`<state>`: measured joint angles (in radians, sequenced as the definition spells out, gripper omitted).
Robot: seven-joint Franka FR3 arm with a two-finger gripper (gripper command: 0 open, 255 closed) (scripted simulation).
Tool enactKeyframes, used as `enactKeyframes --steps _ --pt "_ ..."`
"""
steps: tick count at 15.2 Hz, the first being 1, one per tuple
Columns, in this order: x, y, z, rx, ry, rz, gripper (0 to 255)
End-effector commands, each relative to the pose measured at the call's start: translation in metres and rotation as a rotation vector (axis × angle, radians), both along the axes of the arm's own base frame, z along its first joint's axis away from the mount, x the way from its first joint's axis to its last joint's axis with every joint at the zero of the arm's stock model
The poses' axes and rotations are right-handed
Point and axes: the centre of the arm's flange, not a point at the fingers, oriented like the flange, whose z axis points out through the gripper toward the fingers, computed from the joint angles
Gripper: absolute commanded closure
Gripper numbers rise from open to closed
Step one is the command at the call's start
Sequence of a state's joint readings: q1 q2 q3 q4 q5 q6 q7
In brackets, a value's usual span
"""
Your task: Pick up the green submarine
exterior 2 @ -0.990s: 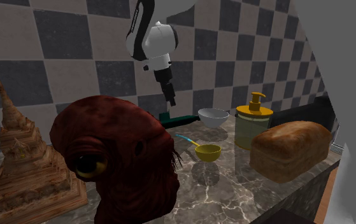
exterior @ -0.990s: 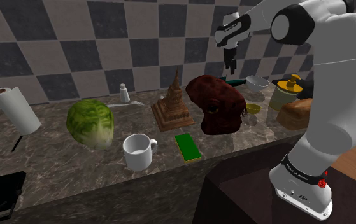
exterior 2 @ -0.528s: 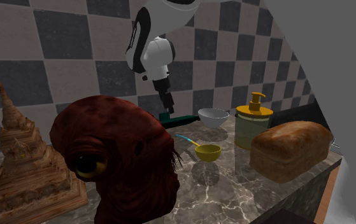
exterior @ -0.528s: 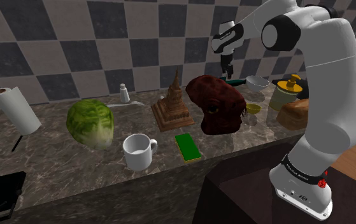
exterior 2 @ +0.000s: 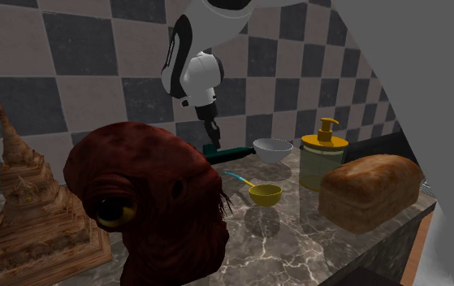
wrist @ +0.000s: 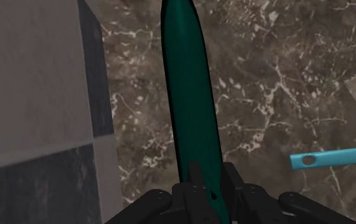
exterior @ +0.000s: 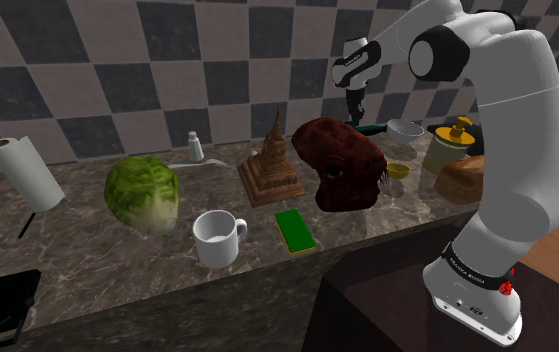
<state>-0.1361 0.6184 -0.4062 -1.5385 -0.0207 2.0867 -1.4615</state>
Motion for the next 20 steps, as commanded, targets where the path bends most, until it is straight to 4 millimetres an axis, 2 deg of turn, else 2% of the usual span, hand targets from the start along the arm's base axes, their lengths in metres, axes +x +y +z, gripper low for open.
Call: enactKeyframes --steps 1,6,20 --pt "0.0 0.0 0.0 0.0 0.0 0.0 255" --pt "0.0 0.0 0.0 0.0 0.0 0.0 255" --pt "0.0 0.0 0.074 0.0 0.0 0.0 255"
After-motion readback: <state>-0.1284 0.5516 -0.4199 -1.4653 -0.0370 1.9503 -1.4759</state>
